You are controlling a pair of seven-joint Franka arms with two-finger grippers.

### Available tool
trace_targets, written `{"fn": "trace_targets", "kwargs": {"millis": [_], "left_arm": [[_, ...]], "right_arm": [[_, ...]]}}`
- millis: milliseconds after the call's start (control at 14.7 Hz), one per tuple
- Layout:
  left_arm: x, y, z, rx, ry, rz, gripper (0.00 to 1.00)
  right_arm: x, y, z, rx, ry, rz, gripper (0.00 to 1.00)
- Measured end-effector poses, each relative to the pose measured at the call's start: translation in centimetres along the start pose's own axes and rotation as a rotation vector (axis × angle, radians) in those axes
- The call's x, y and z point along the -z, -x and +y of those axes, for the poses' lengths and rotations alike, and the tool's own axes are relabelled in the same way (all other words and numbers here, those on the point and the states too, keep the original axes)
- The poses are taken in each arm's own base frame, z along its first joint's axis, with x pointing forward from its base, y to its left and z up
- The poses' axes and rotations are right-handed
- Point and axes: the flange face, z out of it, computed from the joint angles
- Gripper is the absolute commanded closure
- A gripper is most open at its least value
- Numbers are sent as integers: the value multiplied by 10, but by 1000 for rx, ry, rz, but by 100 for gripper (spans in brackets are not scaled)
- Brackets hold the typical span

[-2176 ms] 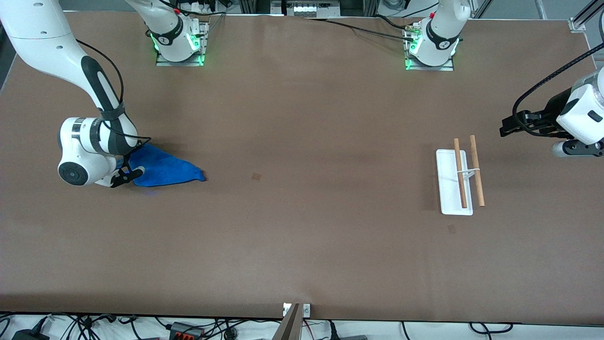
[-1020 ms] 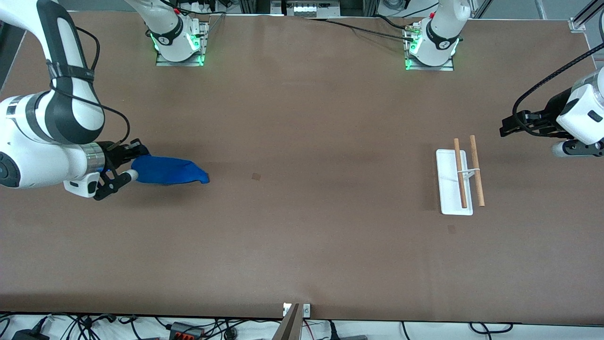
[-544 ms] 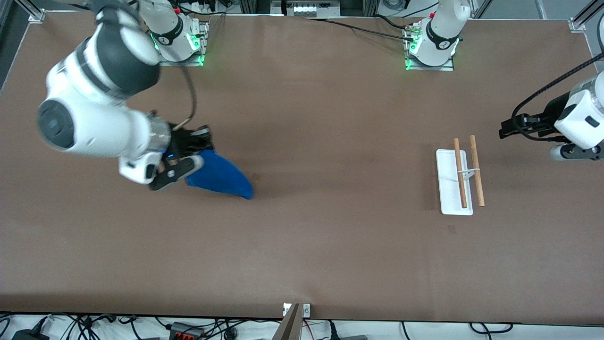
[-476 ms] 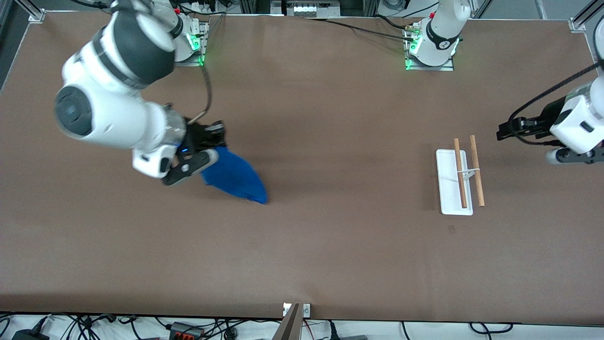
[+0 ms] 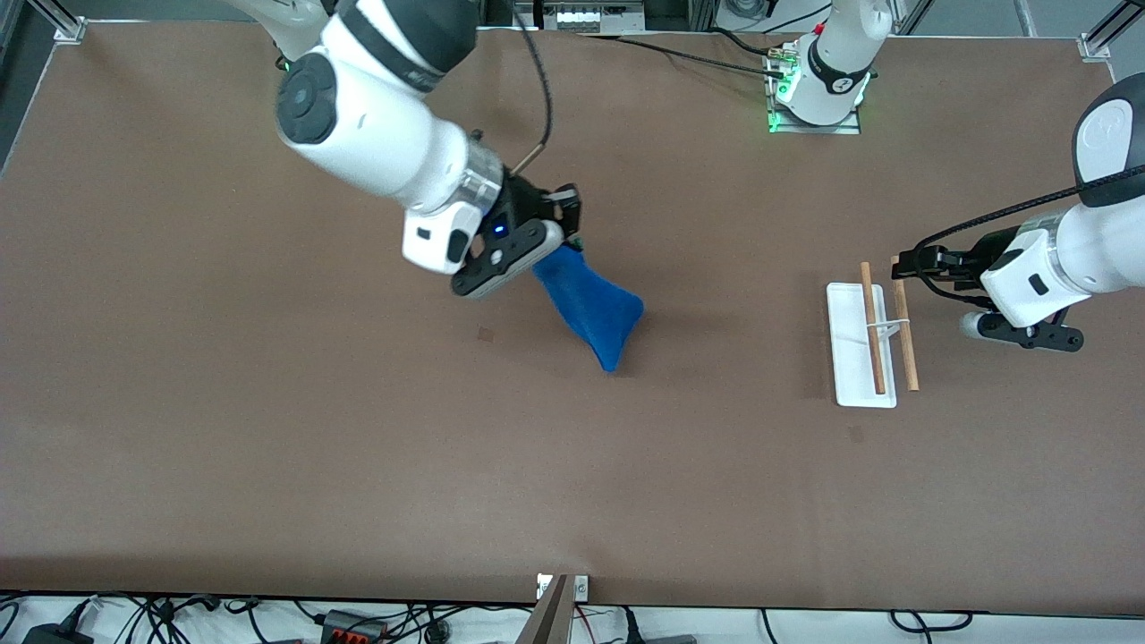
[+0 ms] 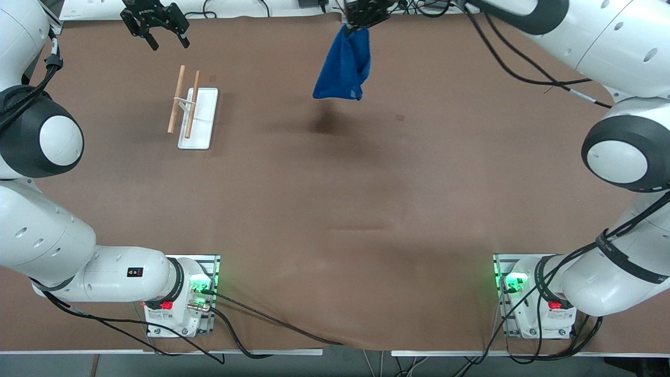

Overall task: Pass towel and hang on rack
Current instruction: 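Lift the towel with the right gripper toward the table middle, then reach the left gripper toward the towel hanging from the right gripper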

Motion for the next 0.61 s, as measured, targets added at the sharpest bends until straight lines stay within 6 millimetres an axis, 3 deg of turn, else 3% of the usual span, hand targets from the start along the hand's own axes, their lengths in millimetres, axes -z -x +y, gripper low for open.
{"fn": "trace_targets", "kwargs": {"millis": [204, 408, 612], "left_arm": [[-5, -2, 25, -114, -6, -9, 0], [-22, -14, 50, -466, 12, -16, 0], [-45, -31, 80, -889, 106, 38, 0]], "right_arm": [[-23, 10, -32, -25, -25, 22, 100], [-39, 17, -45, -28, -36, 14, 100], [-42, 19, -48, -28, -37, 11, 100]]}}
